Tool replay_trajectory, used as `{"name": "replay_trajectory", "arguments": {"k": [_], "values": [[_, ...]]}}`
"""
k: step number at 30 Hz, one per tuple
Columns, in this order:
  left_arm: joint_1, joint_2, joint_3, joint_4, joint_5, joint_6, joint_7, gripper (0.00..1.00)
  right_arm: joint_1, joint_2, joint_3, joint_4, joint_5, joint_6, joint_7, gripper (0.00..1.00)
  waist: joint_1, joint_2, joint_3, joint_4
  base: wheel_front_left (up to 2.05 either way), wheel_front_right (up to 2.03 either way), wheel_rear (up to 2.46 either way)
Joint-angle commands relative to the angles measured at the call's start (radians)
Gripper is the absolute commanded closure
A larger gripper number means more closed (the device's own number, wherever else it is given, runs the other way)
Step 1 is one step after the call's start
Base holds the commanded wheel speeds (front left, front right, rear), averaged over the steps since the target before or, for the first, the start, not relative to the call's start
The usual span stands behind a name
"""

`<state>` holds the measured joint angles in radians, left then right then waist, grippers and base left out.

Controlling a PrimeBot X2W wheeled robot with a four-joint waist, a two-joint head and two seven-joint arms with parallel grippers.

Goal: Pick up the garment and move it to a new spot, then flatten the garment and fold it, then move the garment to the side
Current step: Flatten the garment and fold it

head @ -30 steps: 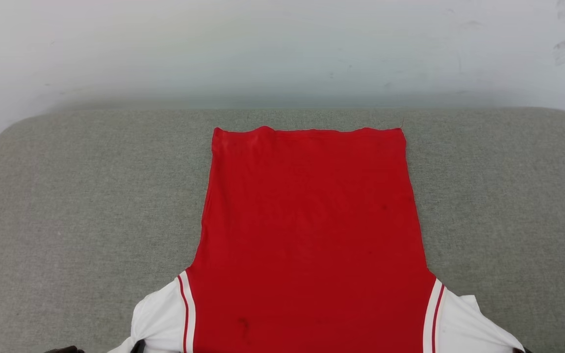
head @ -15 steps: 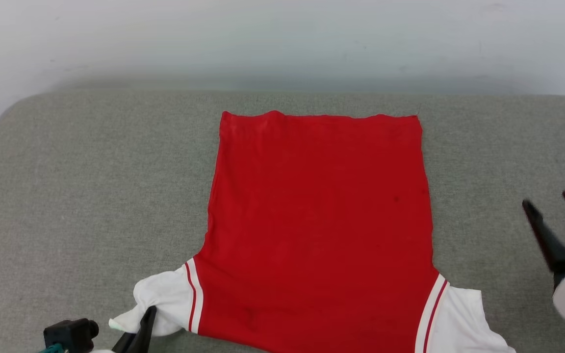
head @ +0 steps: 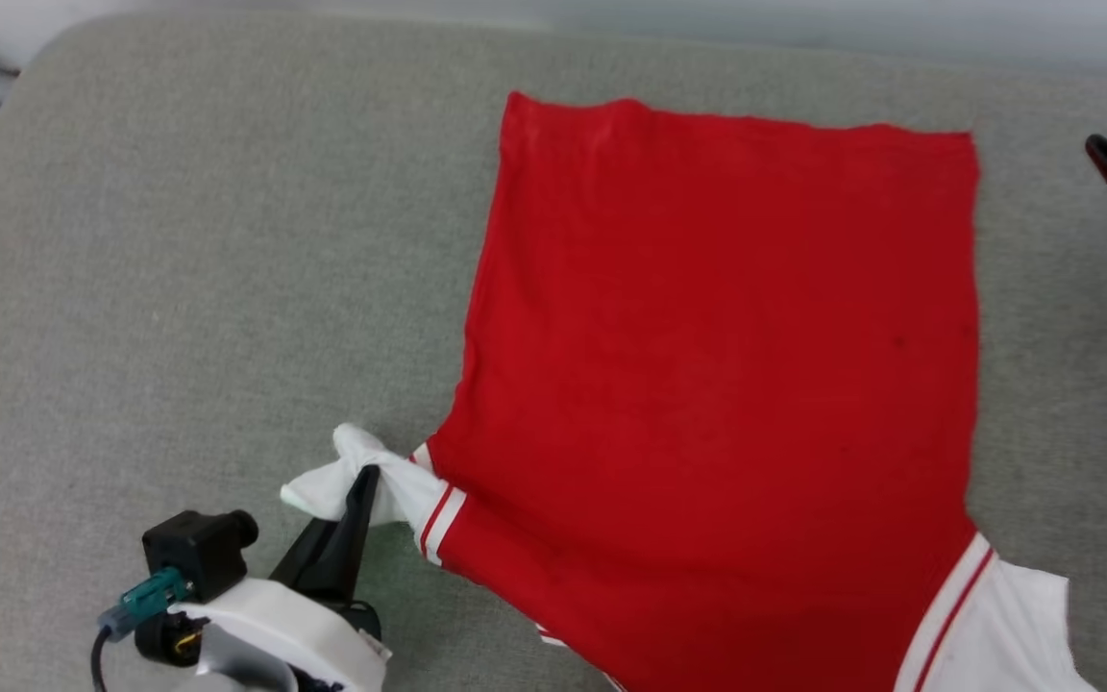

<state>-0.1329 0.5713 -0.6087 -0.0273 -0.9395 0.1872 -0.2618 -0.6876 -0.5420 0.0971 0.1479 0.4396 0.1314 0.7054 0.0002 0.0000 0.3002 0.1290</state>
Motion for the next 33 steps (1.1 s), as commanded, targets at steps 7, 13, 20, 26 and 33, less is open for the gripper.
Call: {"name": "replay_trajectory", "arguments": {"k": [7, 13, 20, 26, 33], "values": [[-0.079, -0.061, 0.006, -0.002, 0.061, -0.029, -0.003, 1.00, -0.219, -0.045, 0.077, 0.157, 0.032, -0.001, 0.282, 0.00, -0.0002, 0.0000, 0.168, 0.099, 0.00, 0.00, 0.00], [-0.119, -0.106, 0.023, -0.002, 0.104, -0.048, -0.003, 1.00, -0.333, -0.052, 0.104, 0.239, -0.009, -0.001, 0.357, 0.00, -0.0002, 0.0000, 0.249, 0.131, 0.00, 0.00, 0.00], [-0.146, -0.142, 0.033, 0.014, 0.138, -0.074, -0.003, 1.00, -0.355, -0.040, 0.134, 0.332, -0.052, -0.001, 0.373, 0.00, -0.0002, 0.0000, 0.311, 0.151, 0.00, 0.00, 0.00], [-0.150, -0.164, 0.044, 0.050, 0.159, -0.094, -0.002, 1.00, -0.300, -0.064, 0.174, 0.386, -0.032, -0.001, 0.330, 1.00, -0.0002, 0.0000, 0.301, 0.151, 0.00, 0.00, 0.00], [-0.109, -0.141, 0.060, 0.057, 0.159, -0.078, -0.002, 1.00, -0.335, -0.037, 0.188, 0.386, -0.014, -0.001, 0.181, 1.00, -0.0002, 0.0000, 0.216, 0.104, 0.00, 0.00, 0.00]]}}
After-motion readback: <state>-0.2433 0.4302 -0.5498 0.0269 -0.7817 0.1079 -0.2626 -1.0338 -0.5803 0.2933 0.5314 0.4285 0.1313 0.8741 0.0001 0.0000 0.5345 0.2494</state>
